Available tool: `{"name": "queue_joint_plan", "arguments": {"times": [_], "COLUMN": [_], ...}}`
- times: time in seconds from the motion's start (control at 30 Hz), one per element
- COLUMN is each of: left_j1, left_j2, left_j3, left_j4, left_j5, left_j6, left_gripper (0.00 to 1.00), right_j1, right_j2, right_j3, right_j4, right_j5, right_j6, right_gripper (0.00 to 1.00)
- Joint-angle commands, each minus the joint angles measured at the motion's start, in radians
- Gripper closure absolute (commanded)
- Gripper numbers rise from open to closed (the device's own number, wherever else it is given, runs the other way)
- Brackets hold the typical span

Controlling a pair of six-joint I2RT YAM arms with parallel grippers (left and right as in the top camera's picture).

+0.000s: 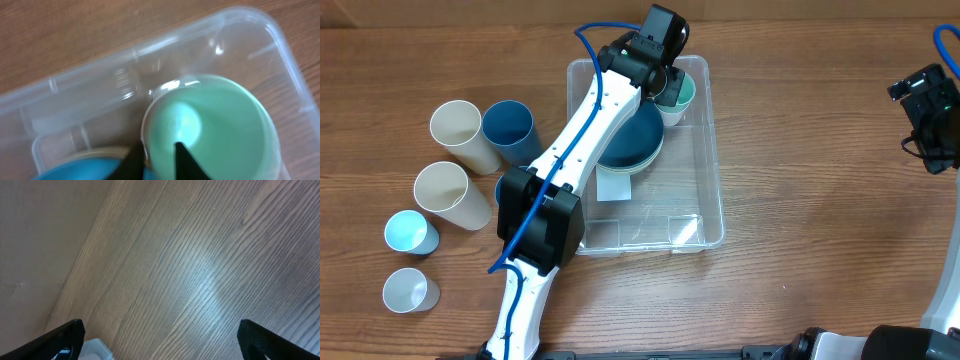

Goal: Pack container
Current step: 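Carry the mint cup with the left gripper and drop it into the pink cup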

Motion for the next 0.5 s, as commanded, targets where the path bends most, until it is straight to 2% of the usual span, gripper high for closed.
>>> {"name": "queue_joint_plan", "arguments": {"times": [0.0,0.07,0.1,0.2,0.27,0.3,0.33,0.4,0.47], "left_j1": [0.011,0.019,0.025,0.073,0.134,0.171,0.202,0.292,0.368], "left_j2": [-0.014,-0.018,-0.018,-0.039,-0.063,-0.075,-0.099,-0.171,-0.266], "left_j3": [0.156,0.307,0.372,0.661,0.787,0.821,0.813,0.763,0.648], "left_j4": [-0.119,-0.249,-0.303,-0.57,-0.723,-0.764,-0.764,-0.764,-0.764], "left_j5": [-0.071,-0.1,-0.111,-0.182,-0.183,-0.19,-0.146,-0.072,-0.04], "left_j6": [-0.006,-0.008,-0.008,-0.09,-0.137,-0.142,-0.113,-0.144,-0.143], "left_gripper": [0.65,0.37,0.33,0.28,0.25,0.3,0.3,0.33,0.32], "right_j1": [0.002,0.002,0.002,0.002,0.002,0.002,0.002,0.002,0.002], "right_j2": [-0.005,-0.005,-0.005,-0.005,-0.005,-0.005,-0.005,-0.005,-0.005], "right_j3": [0.009,0.009,0.009,0.009,0.009,0.009,0.009,0.009,0.009], "right_j4": [0.003,0.003,0.003,0.003,0.003,0.003,0.003,0.003,0.003], "right_j5": [0.003,0.003,0.003,0.003,0.003,0.003,0.003,0.003,0.003], "right_j6": [0.005,0.005,0.005,0.005,0.005,0.005,0.005,0.005,0.005], "right_gripper": [0.0,0.0,0.0,0.0,0.0,0.0,0.0,0.0,0.0]}}
